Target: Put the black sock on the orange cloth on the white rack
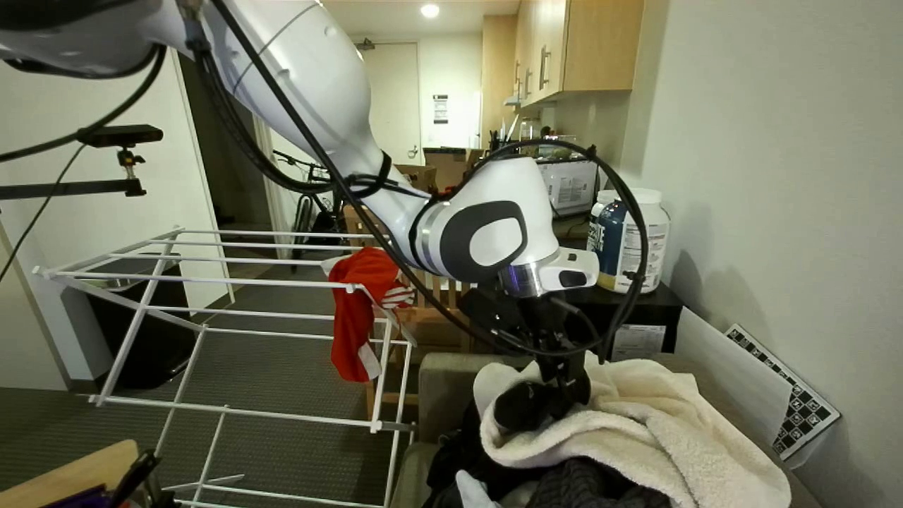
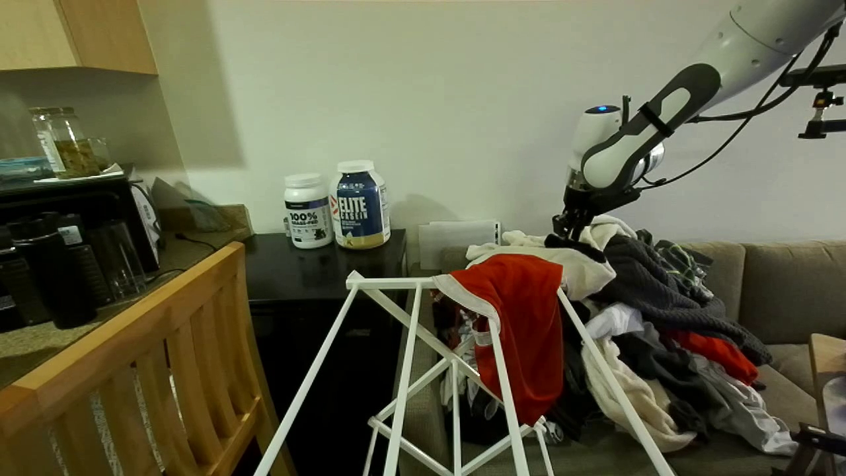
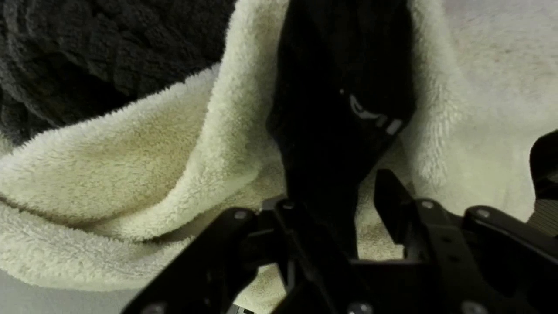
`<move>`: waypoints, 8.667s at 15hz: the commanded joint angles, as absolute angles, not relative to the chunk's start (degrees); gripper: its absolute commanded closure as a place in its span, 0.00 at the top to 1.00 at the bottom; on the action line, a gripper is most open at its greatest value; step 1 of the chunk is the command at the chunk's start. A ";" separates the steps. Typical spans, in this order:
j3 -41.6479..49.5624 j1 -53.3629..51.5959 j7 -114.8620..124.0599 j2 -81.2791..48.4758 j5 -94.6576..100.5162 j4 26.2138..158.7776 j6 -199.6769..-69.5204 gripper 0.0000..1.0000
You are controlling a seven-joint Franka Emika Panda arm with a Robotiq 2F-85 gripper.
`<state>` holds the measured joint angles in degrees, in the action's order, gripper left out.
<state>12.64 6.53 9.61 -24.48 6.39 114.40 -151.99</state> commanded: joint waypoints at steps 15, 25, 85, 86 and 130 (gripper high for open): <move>10.44 8.36 4.79 -19.56 4.87 117.59 -151.94 0.00; 5.98 9.08 -5.47 -6.80 -3.91 122.38 -143.49 0.00; 2.44 12.67 -15.76 -5.58 -8.38 127.91 -151.84 0.01; 2.69 12.29 -16.76 -4.54 -9.31 128.21 -150.19 0.01; 5.84 -7.65 -33.71 20.79 -16.55 135.17 -117.15 0.01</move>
